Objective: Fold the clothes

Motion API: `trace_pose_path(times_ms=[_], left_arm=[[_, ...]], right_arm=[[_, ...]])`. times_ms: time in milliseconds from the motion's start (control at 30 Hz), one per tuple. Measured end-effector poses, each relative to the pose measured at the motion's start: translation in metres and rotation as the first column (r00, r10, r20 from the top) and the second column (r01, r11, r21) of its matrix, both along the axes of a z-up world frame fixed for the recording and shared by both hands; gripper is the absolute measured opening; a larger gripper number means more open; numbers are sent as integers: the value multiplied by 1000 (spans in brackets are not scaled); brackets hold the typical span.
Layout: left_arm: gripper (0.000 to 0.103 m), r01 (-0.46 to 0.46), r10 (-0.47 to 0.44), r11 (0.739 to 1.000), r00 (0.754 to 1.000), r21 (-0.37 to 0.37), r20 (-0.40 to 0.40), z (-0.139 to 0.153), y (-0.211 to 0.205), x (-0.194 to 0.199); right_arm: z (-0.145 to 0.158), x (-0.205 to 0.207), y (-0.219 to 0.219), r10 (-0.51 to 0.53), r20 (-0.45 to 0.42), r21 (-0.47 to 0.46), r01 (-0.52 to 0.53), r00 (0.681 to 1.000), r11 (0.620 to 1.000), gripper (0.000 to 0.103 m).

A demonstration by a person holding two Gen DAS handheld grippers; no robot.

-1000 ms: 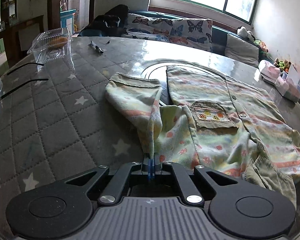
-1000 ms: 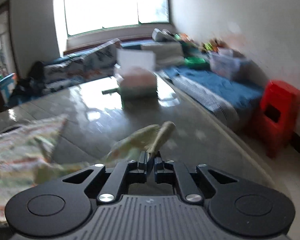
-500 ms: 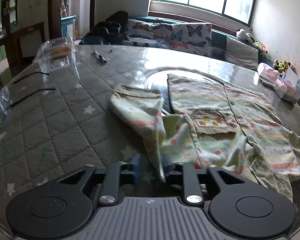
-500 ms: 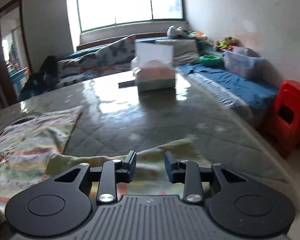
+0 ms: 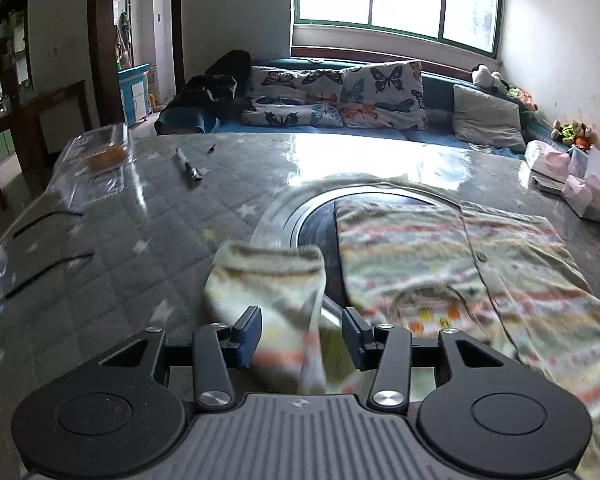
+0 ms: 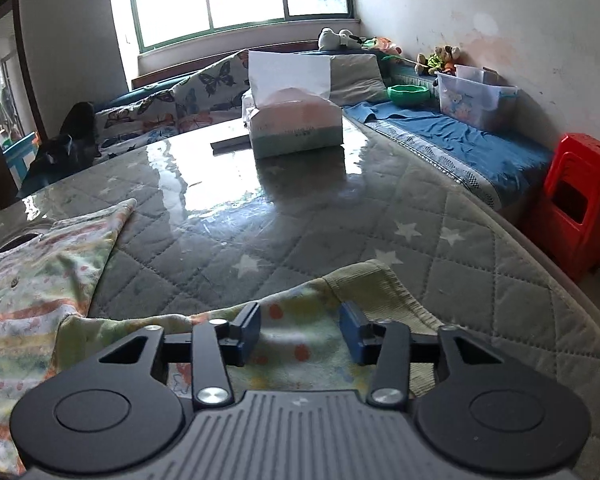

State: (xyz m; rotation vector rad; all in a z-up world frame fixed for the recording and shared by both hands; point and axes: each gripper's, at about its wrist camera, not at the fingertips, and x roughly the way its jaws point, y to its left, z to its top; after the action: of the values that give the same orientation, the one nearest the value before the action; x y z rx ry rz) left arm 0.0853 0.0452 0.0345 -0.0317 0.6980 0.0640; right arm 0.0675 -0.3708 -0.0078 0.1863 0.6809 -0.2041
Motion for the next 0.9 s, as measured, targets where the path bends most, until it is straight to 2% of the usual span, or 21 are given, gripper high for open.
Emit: trace_pose_path(times_ms=[133,300,467,500,567,700,800,900], left_arm=[[48,8,-6,999,999,49,-31,-10,-7,30],[46,30,-21,995,996,100,-91,-28,-12,56],[14,15,-3,994,994,110,-106,-38,-5,61],[9,2,8,995,995,104,-97,-37,0,60],[5,-34,41,996,996,86,-75,-32,11,56],[4,-137,137,990,990,33,-14,-18,39,38],[4,-226,226,974,974,-14,20,-11,65,18],[4,-306,307,951,952,-41,19,-13,90,-3]], right_arm=[[-2,3,7,16,4,-16,-16,1000,1000,65],[-5,6,16,30,10,-43,-29,1000,999,78],[-7,9,22,35,7,-67,-35,999,997,86],[-7,10,23,35,7,-67,-35,999,997,86],[-7,10,23,35,7,-68,-35,999,997,88],[-7,10,24,34,7,-69,-34,999,997,89],[-7,10,24,34,7,-70,-34,999,997,89],[-7,10,24,35,7,-71,-34,999,997,89]])
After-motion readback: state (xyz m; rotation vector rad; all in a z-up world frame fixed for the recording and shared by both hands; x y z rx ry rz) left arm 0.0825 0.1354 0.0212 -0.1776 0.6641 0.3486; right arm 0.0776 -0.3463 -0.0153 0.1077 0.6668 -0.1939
